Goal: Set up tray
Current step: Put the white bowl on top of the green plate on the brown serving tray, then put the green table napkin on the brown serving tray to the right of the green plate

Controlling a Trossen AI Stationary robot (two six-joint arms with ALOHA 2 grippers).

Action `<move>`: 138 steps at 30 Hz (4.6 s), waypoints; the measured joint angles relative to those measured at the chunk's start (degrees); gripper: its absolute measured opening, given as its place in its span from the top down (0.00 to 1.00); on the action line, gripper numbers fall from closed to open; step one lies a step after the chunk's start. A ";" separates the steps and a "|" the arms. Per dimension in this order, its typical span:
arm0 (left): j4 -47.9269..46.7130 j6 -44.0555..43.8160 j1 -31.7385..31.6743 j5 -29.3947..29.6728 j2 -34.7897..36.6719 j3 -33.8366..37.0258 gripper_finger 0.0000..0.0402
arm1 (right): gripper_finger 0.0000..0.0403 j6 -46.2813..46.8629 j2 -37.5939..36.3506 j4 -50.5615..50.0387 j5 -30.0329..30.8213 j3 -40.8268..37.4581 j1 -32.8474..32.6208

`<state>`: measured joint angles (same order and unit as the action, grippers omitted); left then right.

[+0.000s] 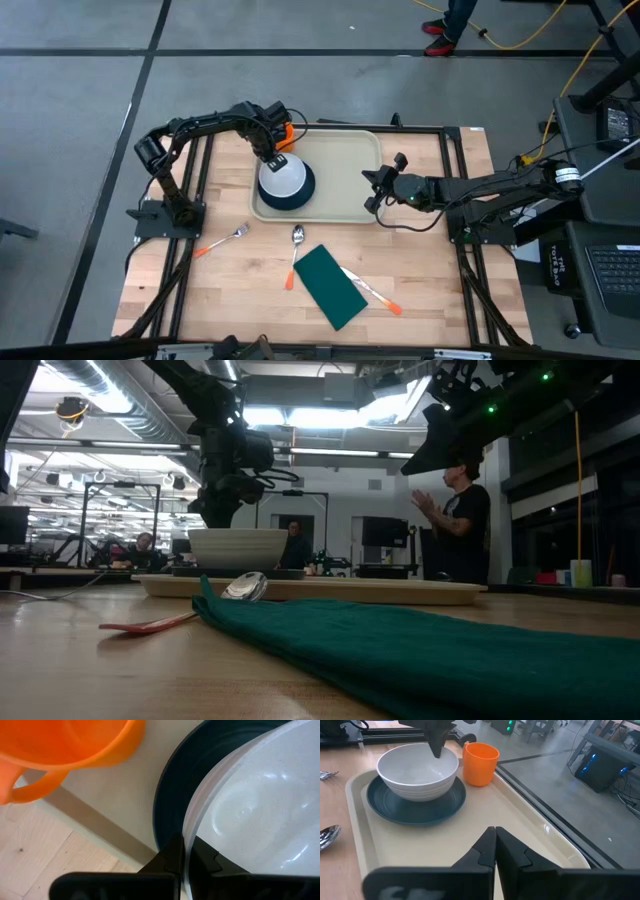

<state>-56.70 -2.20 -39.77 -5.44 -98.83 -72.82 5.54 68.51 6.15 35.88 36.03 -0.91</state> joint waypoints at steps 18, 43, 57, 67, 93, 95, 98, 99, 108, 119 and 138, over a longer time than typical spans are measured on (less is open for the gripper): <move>1.22 -0.55 -0.08 0.08 -0.03 0.26 0.99 | 0.97 0.00 0.00 0.00 -0.09 0.00 -0.02; 1.24 0.14 -0.14 -0.19 -3.28 0.26 0.91 | 0.97 -0.25 0.00 -0.46 -0.06 0.00 -0.02; -1.93 0.63 -0.15 -0.56 -3.30 -3.64 0.70 | 0.97 -0.24 0.00 -1.28 -0.04 0.00 -0.02; -11.19 4.57 -0.10 0.77 -2.09 -10.04 0.65 | 0.97 -0.26 0.00 -1.32 -0.04 0.00 -0.01; 15.01 -7.12 18.91 15.11 38.46 17.89 0.99 | 0.97 1.66 0.00 -1.71 -0.05 -1.88 -0.02; 18.77 -7.37 22.61 16.54 40.97 21.61 0.99 | 0.97 1.77 0.00 -1.73 -0.06 -1.88 -0.02; 22.73 -7.56 27.47 19.87 43.72 25.65 0.99 | 0.97 1.79 0.00 -1.73 -0.06 -1.88 -0.02; 23.19 -8.27 28.76 20.92 44.31 26.61 0.99 | 0.97 1.91 0.00 -1.73 -0.07 -1.88 -0.02; 42.96 1.10 39.14 22.23 45.11 38.02 0.99 | 0.97 3.39 0.00 -2.01 -0.20 -1.88 -0.07; 53.57 -3.93 47.29 21.55 45.51 43.60 0.99 | 0.97 -4.43 0.00 -2.49 -5.01 -1.88 -3.91; 62.17 0.00 56.64 36.09 45.45 43.60 0.99 | 0.97 -22.60 0.00 -2.42 -7.21 -1.88 -10.19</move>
<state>5.46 -2.19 16.86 30.65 -53.38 -29.21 -17.06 68.51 3.73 28.67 34.15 -11.09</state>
